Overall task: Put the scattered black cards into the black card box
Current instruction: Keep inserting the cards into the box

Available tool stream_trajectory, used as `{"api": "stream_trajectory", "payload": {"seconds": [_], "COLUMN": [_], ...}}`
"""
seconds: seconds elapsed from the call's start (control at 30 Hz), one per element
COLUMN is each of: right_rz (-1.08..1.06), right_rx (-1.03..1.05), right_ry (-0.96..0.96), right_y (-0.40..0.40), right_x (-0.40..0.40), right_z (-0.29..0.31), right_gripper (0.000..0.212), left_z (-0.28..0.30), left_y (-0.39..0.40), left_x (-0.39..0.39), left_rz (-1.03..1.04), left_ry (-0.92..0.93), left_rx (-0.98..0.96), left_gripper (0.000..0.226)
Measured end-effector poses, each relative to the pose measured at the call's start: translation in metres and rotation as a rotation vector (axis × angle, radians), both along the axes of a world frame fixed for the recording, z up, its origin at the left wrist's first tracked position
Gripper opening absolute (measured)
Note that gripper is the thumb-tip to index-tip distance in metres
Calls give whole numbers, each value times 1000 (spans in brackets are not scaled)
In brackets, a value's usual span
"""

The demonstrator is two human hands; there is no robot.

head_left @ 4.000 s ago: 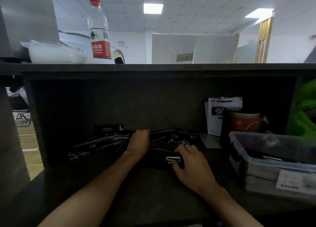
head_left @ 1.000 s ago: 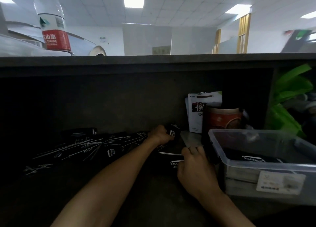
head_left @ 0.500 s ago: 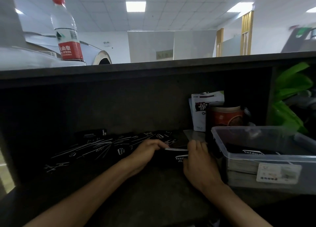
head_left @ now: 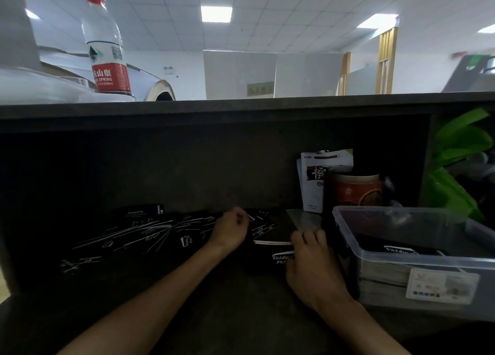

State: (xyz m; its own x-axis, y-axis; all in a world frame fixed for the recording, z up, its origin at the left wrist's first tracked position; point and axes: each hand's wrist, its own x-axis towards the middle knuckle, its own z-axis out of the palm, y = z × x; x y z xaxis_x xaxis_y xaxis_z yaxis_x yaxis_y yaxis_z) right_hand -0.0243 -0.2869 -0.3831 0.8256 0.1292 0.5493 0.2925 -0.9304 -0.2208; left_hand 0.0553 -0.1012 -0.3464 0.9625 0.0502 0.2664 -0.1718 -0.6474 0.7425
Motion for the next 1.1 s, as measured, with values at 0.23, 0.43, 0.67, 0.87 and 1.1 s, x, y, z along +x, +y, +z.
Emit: {"api": "stream_trajectory", "payload": {"seconds": [0.23, 0.43, 0.67, 0.87, 1.1], "right_rz": [-2, -6, 4, 7, 39], "right_rx": [12, 15, 24, 27, 20], "right_ry": [-2, -16, -24, -39, -66], "right_y": [-1, 0, -1, -2, -2], "right_x": [1, 1, 0, 0, -1], "right_z": [0, 0, 1, 1, 0], "right_gripper": [45, 43, 44, 42, 34], "left_z": [-27, -27, -30, -29, -34], "left_y": [13, 24, 33, 32, 48], "left_x": [19, 0, -8, -22, -54], "left_rz": [17, -52, 112, 28, -147], "left_ry": [-80, -200, -63, -152, -282], "left_rx": [697, 556, 530, 691, 553], "left_gripper": [57, 33, 49, 36, 22]}}
